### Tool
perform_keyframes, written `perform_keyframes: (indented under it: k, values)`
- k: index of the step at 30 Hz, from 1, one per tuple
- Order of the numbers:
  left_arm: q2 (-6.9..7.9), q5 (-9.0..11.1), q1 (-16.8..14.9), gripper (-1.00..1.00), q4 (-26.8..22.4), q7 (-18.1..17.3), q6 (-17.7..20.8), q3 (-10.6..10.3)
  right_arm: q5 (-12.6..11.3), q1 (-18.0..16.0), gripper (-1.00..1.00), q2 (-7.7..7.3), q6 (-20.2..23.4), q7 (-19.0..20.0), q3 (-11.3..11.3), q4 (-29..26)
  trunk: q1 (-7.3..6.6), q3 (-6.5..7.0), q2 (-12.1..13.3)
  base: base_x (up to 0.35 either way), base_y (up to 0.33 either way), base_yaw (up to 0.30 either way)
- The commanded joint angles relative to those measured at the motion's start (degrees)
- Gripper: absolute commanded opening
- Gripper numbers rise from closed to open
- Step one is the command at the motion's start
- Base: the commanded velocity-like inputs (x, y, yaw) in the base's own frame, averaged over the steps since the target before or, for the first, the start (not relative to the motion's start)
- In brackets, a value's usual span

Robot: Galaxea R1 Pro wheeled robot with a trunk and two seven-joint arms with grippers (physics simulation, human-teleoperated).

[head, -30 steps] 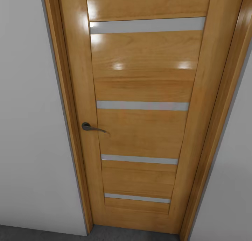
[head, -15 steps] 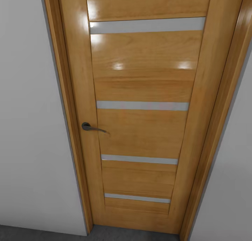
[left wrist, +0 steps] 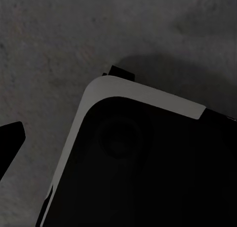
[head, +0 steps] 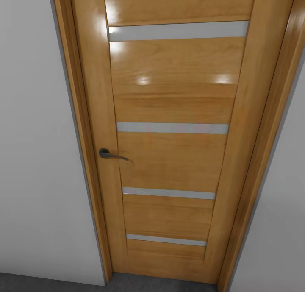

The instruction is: Move the two storage containers from the living room to the garage. In the garage, place one container on the floor and stack the other container on top of it (either order is fine).

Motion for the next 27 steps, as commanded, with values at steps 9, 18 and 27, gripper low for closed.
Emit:
perform_keyframes:
  k: [9,18,27]
  values:
    - [0.01,0.21,0.00,1.00,-0.07,0.06,-0.10,0.03,-0.51,-15.04,1.00,0.91,9.12,-0.26,0.02,0.24,0.00,-0.07,-0.04,0.000,0.000,0.000]
    - [-0.08,0.21,0.00,1.00,-0.09,0.06,-0.11,-0.01,0.23,-21.87,1.00,8.09,14.12,-2.55,0.46,-0.06,0.00,-0.07,-0.04,0.000,0.000,0.000]
    - [-0.09,0.21,0.00,1.00,-0.09,0.06,-0.10,-0.03,4.06,-27.70,1.00,18.96,19.62,-6.77,0.66,-1.52,0.00,-0.07,-0.04,0.000,0.000,0.000]
